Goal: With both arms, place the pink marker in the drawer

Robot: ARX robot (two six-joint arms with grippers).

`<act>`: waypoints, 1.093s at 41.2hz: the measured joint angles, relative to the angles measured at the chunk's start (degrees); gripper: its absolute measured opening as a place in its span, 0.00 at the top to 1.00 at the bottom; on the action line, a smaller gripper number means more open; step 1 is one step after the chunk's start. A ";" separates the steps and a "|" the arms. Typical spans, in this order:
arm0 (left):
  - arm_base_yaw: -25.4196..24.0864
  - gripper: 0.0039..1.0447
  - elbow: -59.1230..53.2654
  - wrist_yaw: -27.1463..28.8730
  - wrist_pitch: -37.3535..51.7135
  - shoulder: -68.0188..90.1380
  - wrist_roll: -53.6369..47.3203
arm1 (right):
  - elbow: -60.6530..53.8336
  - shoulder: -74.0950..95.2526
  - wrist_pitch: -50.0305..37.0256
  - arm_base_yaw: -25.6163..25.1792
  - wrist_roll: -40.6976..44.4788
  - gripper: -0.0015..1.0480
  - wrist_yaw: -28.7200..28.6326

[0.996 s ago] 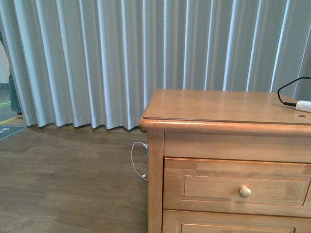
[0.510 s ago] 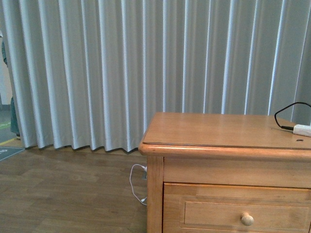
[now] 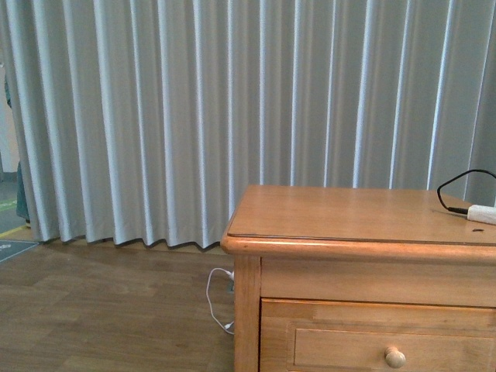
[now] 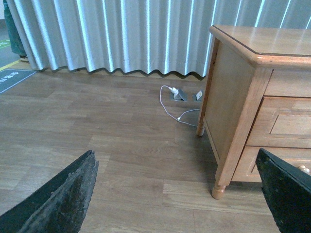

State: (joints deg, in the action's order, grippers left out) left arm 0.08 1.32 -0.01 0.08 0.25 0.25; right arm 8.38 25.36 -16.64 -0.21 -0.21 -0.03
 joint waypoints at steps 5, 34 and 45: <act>0.00 0.06 0.00 0.00 0.00 0.00 0.00 | -1.55 -2.03 0.31 0.00 0.00 0.99 0.00; 0.00 0.06 0.00 0.00 -0.02 0.00 0.00 | -8.09 -15.06 6.25 0.00 0.00 0.99 0.00; 0.00 0.06 0.00 0.00 -0.04 0.00 0.00 | -8.04 -25.03 16.55 0.04 0.02 0.99 -0.02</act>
State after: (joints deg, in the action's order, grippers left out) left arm 0.08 1.32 -0.01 0.03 0.25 0.25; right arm 0.34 0.34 -0.10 -0.16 -0.19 -0.05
